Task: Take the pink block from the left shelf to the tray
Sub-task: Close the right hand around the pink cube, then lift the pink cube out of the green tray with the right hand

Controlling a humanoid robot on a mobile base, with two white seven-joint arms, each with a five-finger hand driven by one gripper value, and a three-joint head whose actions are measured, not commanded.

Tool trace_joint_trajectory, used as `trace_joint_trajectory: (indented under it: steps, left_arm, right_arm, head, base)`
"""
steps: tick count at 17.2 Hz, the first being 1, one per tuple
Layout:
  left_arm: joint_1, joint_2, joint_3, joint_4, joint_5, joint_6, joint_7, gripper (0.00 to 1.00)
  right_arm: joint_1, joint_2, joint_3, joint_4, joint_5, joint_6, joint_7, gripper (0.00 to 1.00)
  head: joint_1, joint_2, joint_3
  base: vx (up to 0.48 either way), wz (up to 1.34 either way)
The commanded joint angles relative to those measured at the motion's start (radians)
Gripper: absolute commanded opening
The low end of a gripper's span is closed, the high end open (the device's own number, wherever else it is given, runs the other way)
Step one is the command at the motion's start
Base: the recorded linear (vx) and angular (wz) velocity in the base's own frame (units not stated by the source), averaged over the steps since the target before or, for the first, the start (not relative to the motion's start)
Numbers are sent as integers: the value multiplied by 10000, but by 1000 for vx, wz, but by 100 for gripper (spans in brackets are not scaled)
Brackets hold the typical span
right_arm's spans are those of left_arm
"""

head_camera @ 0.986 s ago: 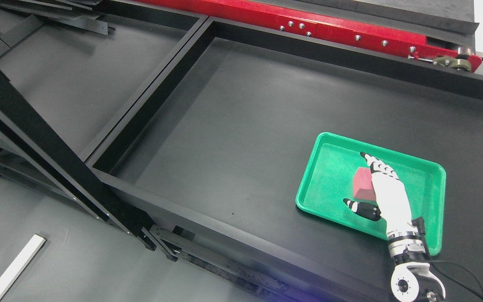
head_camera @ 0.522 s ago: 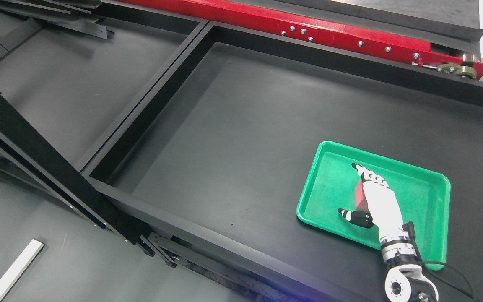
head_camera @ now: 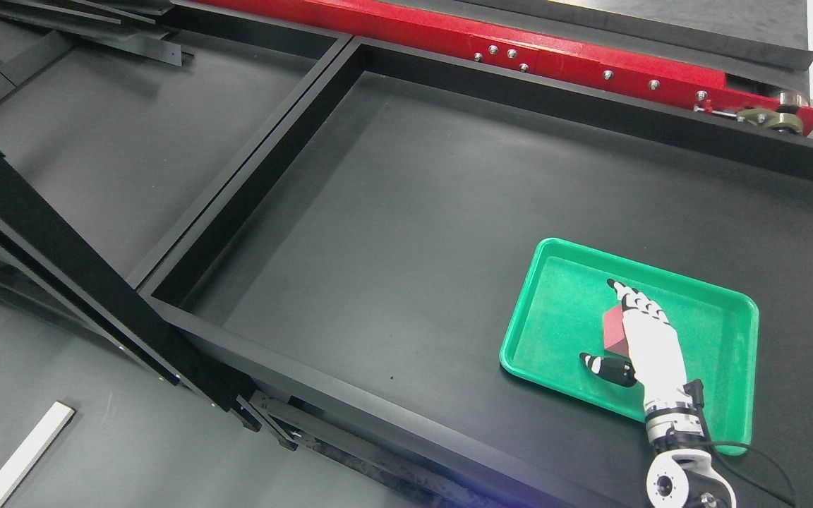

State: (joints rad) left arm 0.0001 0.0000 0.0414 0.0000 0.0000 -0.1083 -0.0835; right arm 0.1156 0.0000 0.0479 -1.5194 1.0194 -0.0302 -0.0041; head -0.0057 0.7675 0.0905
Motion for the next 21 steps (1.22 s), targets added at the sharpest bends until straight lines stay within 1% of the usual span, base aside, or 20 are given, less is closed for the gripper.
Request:
trace_joint_trajectory:
  steps: [1,3,5,8,11,12,14,15,17,19,21]
  left_arm:
    - [-231,175,0,-175,-15,-6,-8,100]
    - [-231,175,0,-175,-15,-6,-8,100]
    - [-231,175,0,-175,-15,-6,-8,100]
    - [-231,175,0,-175,-15,-6,-8,100]
    - [-246,175,0,-175,-15,-6,-8,100]
    - [-231,175,0,-175,-15,-6,-8,100]
    - [-231,175,0,-175,-15,-6,-8,100]
    - [-231,175,0,-175,-15,-6,-8,100]
    - [-231,175,0,-175,-15,-6,-8,100]
    - [-231,175,0,-175,-15,-6,-8,100]
    - [-231,175,0,-175,-15,-6,-8,100]
  right_arm:
    - [-20,-291,-325,269,-8,149,10,93]
    - [-36,-429,-341,284,-8,149,10,84]
    - [-36,-430,-417,284,-8,149,10,67]
    - [-36,-430,-448,284,-54,149,-5,48]
    - [-36,-430,-494,269,-161,57,-5,25]
    - [-36,-430,-509,269,-177,-49,-66,17]
    - [-36,-430,-601,269,-177,-600,-219,6]
    - [-36,-430,-678,223,-177,-846,-311,3]
    - [-36,-414,-800,86,-253,-1214,-632,2]
    - [25,-368,-862,-343,-345,-1812,-1397,3]
    - [10,-276,-862,-589,-346,-1860,-2104,3]
  head:
    - [0,0,0]
    - [0,0,0]
    - [0,0,0]
    - [0,0,0]
    - [0,0,0]
    - [0,0,0]
    - [0,0,0]
    - [0,0,0]
    - [0,0,0]
    - [0,0,0]
    - [0,0,0]
  base:
    - [0,0]
    - [0,0]
    - [0,0]
    - [0,0]
    - [0,0]
    - [0,0]
    - [0,0]
    - [0,0]
    - [0,-7]
    - [0,0]
    - [0,0]
